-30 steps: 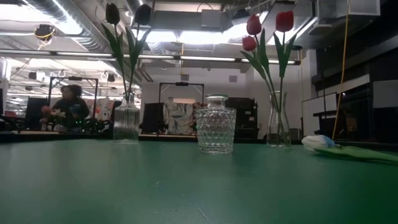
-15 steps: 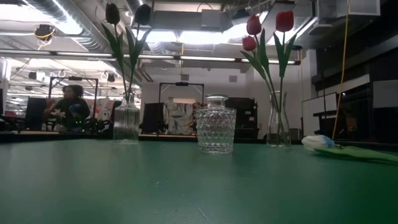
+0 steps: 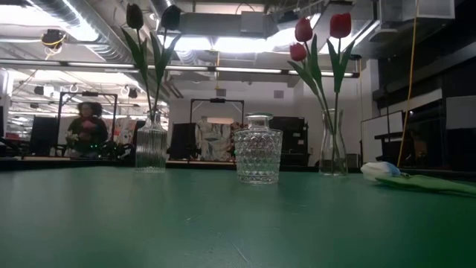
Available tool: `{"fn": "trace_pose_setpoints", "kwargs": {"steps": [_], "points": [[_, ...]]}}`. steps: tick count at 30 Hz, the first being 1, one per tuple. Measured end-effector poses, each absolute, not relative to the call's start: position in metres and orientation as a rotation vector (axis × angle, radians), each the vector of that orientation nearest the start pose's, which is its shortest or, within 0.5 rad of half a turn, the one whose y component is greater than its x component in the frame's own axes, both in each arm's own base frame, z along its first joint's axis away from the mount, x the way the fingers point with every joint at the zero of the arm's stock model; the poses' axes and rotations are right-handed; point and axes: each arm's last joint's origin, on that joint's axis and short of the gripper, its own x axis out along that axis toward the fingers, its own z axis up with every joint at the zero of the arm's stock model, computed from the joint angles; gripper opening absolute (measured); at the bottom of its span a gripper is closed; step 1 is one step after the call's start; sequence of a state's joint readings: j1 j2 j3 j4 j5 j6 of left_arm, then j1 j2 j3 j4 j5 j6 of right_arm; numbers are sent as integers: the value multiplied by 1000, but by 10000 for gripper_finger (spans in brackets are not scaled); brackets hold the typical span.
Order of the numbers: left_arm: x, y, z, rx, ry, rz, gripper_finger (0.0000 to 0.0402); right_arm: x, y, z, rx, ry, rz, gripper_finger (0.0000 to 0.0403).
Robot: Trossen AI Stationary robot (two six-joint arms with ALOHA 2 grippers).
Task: Sort flowers into vase by color
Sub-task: Put the left white tulip into the middle transparent vase
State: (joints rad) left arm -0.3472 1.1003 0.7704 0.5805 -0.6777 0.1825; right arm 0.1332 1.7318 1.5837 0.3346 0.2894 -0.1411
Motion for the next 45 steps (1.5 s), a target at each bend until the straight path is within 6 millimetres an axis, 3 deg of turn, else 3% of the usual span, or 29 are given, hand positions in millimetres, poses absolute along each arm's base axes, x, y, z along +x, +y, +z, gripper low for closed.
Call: {"fn": "trace_pose_setpoints", "kwargs": {"steps": [6, 10, 15, 18, 24, 29, 41, 45], "points": [[218, -72, 335, 111, -92, 245, 112, 388, 47, 425, -147, -222, -219, 8], [204, -73, 339, 39, -77, 216, 163, 371, 55, 438, -195, -185, -314, 5], [186, -70, 341, -134, -51, 193, 195, 342, 79, 450, -172, -121, -399, 4], [178, -69, 344, -206, -50, 183, 199, 333, 96, 448, -104, -87, -389, 4], [170, -75, 345, -254, -50, 127, 200, 328, 124, 416, 113, -29, -307, 3], [168, -83, 343, -267, -27, 78, 200, 331, 125, 374, 230, 3, -355, 2], [168, -83, 339, -271, 7, 84, 200, 323, 89, 275, 298, -84, -525, 2], [168, -83, 339, -273, 7, 84, 200, 319, 76, 271, 308, -187, -524, 2]]}}
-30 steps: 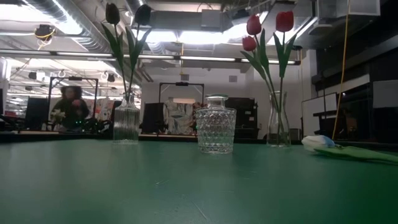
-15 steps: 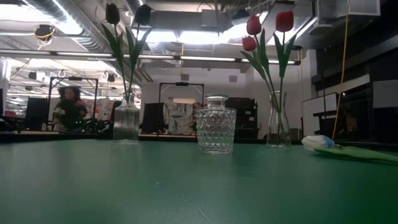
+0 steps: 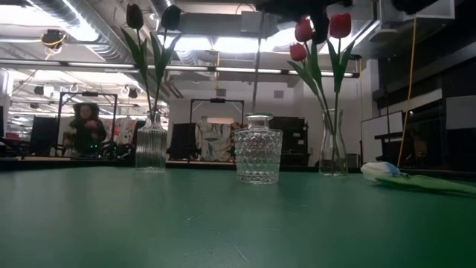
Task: Sort flowers into vase by color
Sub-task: Put the left white tulip into the middle transparent vase
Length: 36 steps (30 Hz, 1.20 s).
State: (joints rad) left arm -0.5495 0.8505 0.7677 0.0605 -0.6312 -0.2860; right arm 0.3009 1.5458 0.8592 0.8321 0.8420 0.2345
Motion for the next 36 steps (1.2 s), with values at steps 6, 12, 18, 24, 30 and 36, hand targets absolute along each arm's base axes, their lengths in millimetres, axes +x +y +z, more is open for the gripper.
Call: {"fn": "trace_pose_setpoints", "kwargs": {"steps": [6, 12, 18, 24, 30, 36], "points": [[168, -83, 339, -280, 6, 84, 200, 317, 75, 283, 248, -279, -458, 2], [168, -83, 340, -281, 5, 84, 200, 320, 75, 266, 256, -136, -483, 2], [168, -82, 340, -282, 3, 92, 200, 319, 75, 268, 196, -146, -508, 2], [168, -82, 340, -289, 1, 104, 200, 318, 75, 278, 186, -226, -490, 2], [168, -82, 340, -297, 1, 104, 200, 319, 75, 273, 177, -183, -481, 2], [168, -82, 340, -302, 1, 104, 200, 320, 75, 263, 186, -100, -494, 2]]}}
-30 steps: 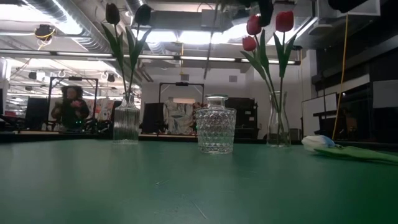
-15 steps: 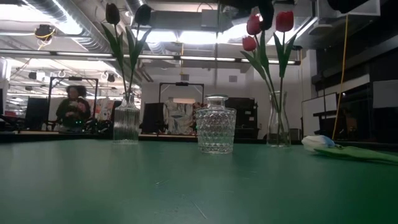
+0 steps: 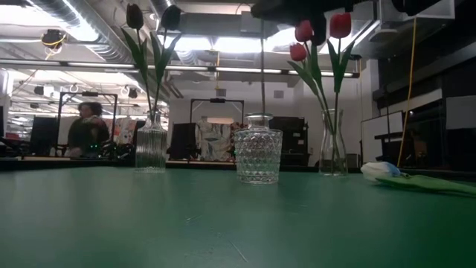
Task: Sort flowers into vase by color
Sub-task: Put the left white tulip into the middle transparent vase
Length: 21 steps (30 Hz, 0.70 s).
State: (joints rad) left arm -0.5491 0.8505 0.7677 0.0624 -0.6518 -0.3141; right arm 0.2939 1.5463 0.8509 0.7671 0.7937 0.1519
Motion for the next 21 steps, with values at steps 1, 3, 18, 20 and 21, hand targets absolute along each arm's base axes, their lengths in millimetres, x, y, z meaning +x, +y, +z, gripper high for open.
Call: {"fn": "trace_pose_setpoints", "kwargs": {"steps": [1, 3, 18, 20, 21], "points": [[168, -82, 340, -302, 1, 104, 200, 320, 75, 262, 182, -92, -495, 2], [168, -82, 340, -300, 1, 104, 200, 320, 75, 260, 174, -77, -498, 2], [168, -82, 339, -288, 7, 118, 200, 306, 69, 232, 240, -91, -584, 14], [168, -82, 338, -286, 10, 119, 200, 306, 69, 230, 234, -82, -584, 32], [168, -82, 338, -284, 12, 120, 200, 306, 69, 230, 234, -81, -581, 41]]}}
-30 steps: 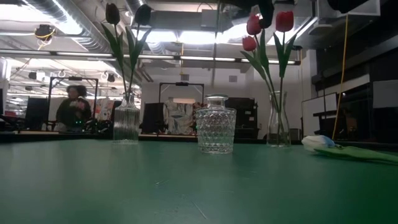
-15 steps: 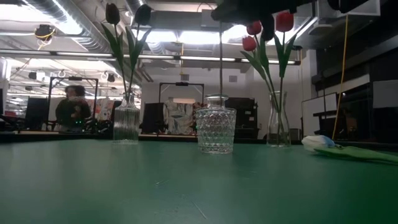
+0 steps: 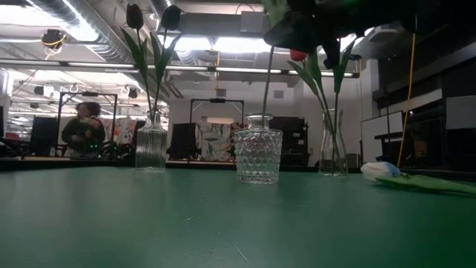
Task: Sort flowers into vase by color
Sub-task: Put the left white tulip into the middle transparent vase, then put the top white tulip into the middle transparent vase
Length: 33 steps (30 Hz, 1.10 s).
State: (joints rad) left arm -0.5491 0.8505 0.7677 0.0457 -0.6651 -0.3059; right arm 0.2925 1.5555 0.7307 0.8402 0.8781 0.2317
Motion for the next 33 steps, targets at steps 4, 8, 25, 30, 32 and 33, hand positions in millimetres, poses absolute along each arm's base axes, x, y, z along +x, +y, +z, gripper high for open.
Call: {"fn": "trace_pose_setpoints", "kwargs": {"steps": [4, 8, 25, 30, 32, 33], "points": [[168, -82, 338, -282, 17, 122, 200, 309, 67, 225, 227, -66, -551, 66], [168, -80, 338, -283, 16, 131, 200, 316, 62, 218, 235, -57, -480, 75], [168, -80, 337, -287, 17, 143, 200, 318, 62, 213, 157, 3, -401, 197], [168, -80, 337, -286, 19, 143, 200, 315, 62, 216, 148, 31, -393, 217], [168, -80, 337, -286, 19, 143, 200, 312, 61, 216, 144, 75, -396, 215], [168, -80, 337, -286, 19, 143, 200, 310, 61, 216, 140, 92, -396, 213]]}}
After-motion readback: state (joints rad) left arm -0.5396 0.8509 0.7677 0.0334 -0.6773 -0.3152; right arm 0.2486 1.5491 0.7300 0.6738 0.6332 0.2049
